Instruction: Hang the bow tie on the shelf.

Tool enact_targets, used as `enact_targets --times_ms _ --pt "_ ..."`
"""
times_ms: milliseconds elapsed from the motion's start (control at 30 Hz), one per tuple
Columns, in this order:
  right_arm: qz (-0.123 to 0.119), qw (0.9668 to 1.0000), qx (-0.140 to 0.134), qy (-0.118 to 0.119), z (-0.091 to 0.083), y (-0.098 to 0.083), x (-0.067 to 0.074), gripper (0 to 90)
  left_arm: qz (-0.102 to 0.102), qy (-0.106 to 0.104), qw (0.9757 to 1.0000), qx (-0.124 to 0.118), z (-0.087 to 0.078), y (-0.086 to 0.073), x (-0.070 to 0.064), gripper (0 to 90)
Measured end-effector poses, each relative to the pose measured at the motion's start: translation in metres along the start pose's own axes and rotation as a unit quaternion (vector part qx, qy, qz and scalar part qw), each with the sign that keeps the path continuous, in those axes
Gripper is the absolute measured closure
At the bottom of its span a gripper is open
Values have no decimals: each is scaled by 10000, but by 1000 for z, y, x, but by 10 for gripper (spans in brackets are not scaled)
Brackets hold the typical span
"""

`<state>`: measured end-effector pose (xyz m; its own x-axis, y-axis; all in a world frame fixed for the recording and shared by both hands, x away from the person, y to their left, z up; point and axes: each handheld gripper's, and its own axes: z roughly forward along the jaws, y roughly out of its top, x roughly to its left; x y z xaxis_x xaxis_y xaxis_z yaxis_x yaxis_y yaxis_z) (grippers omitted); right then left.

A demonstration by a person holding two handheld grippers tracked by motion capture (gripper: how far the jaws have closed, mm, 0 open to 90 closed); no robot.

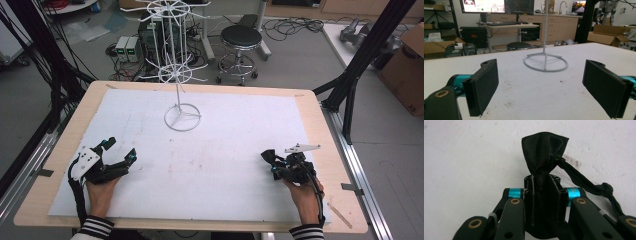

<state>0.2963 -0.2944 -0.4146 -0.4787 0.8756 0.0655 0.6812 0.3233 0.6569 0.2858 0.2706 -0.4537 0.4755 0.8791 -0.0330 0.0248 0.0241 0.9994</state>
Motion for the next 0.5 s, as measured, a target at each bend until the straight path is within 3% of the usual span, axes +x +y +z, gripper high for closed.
enact_targets --times_ms 333,400,433,500 --pt "133 9964 -818 189 -9 8 4 761 0 -1 10000 2 0 0 0 139" --pt "110 9946 -1008 208 -10 11 6 762 -1 -1 10000 4 0 0 0 139" --pt "85 9918 -1250 270 -12 13 8 762 0 0 10000 4 0 0 0 139" --pt "54 9903 -1364 272 -13 14 9 762 8 5 10000 8 0 0 0 139"
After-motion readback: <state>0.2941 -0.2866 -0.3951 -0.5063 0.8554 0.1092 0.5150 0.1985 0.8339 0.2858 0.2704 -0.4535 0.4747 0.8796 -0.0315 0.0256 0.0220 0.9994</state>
